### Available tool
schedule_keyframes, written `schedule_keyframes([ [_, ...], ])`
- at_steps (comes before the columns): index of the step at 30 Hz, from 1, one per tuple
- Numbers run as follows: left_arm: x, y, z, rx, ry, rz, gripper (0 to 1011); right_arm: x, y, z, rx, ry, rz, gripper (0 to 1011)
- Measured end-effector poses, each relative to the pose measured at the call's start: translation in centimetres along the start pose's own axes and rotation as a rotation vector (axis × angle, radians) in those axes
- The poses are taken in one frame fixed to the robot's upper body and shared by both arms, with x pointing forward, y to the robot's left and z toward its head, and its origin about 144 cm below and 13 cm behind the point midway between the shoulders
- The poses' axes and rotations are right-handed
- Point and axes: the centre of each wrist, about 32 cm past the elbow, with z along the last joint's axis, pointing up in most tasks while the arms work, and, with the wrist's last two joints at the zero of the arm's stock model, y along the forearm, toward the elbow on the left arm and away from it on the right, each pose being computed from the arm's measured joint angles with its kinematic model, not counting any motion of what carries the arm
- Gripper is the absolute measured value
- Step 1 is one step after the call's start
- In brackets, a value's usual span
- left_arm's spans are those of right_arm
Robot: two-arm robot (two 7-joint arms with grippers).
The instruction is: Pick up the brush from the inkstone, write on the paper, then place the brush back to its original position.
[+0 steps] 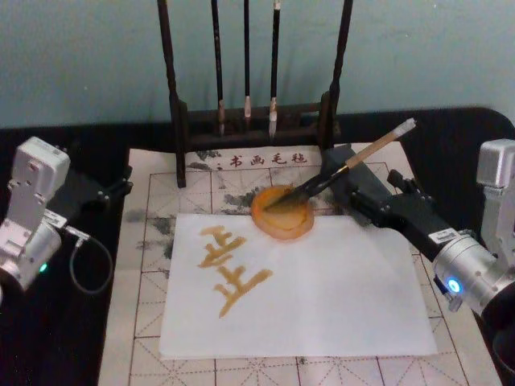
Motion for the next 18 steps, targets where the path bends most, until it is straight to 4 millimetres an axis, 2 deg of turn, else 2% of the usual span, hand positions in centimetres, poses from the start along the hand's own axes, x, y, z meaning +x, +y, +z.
schedule_keyframes([
  [9,0.0,0.0,0.0,0.0,0.0,0.0,1001,-0.14,0.32,-0.91,-0.011,-0.135,-0.011,1002],
  [18,0.0,0.0,0.0,0.0,0.0,0.0,1001,-0.14,0.31,-0.88,-0.011,-0.132,-0.011,1002],
])
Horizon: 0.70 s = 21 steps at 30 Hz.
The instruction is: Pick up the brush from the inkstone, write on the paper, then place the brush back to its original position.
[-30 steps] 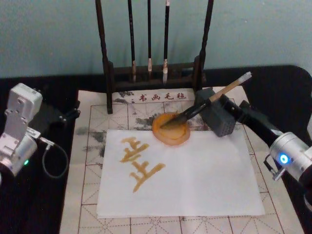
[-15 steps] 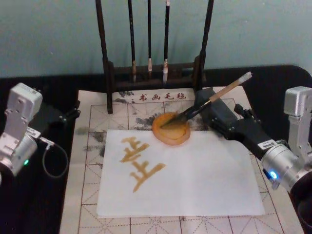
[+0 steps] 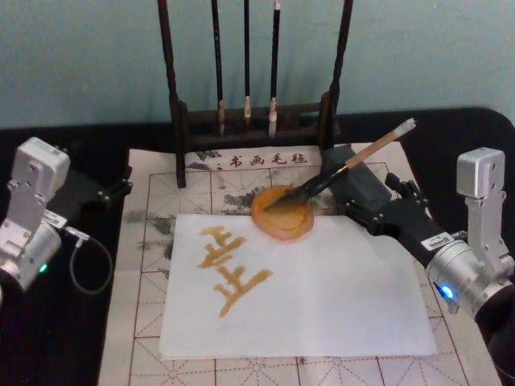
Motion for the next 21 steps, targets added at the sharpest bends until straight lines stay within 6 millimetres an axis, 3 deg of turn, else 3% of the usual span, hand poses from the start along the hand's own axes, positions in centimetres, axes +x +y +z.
schedule_keyframes([
  [21,0.0,0.0,0.0,0.0,0.0,0.0,1001,0.03,-0.02,0.06,0.0,0.005,0.0,1002],
])
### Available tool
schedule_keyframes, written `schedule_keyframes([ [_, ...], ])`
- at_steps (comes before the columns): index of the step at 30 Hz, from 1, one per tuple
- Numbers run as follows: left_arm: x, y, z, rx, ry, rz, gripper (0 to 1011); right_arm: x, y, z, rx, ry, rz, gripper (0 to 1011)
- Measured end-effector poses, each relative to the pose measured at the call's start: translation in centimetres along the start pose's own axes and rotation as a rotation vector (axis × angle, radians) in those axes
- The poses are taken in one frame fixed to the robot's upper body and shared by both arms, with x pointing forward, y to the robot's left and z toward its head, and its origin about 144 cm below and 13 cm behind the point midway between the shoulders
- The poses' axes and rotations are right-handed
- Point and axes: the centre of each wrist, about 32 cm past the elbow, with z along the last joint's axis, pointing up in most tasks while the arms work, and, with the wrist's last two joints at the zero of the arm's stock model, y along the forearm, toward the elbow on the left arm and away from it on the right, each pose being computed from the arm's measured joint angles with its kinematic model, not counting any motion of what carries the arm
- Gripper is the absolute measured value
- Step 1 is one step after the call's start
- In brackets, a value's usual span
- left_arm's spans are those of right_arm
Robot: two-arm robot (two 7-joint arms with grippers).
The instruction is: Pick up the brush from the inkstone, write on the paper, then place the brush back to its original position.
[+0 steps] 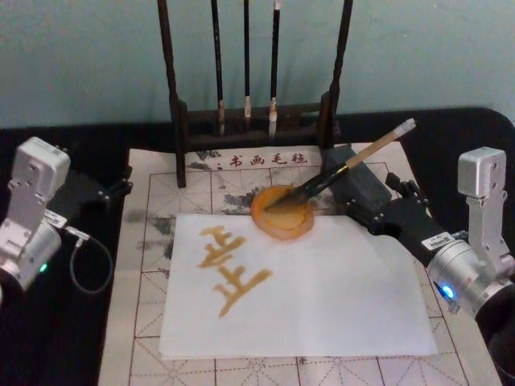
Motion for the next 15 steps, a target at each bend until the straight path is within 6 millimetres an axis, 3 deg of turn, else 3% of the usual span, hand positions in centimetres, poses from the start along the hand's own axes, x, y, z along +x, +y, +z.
schedule_keyframes([
  [15,0.0,0.0,0.0,0.0,0.0,0.0,1001,0.0,0.0,0.0,-0.001,0.001,0.0,1002],
])
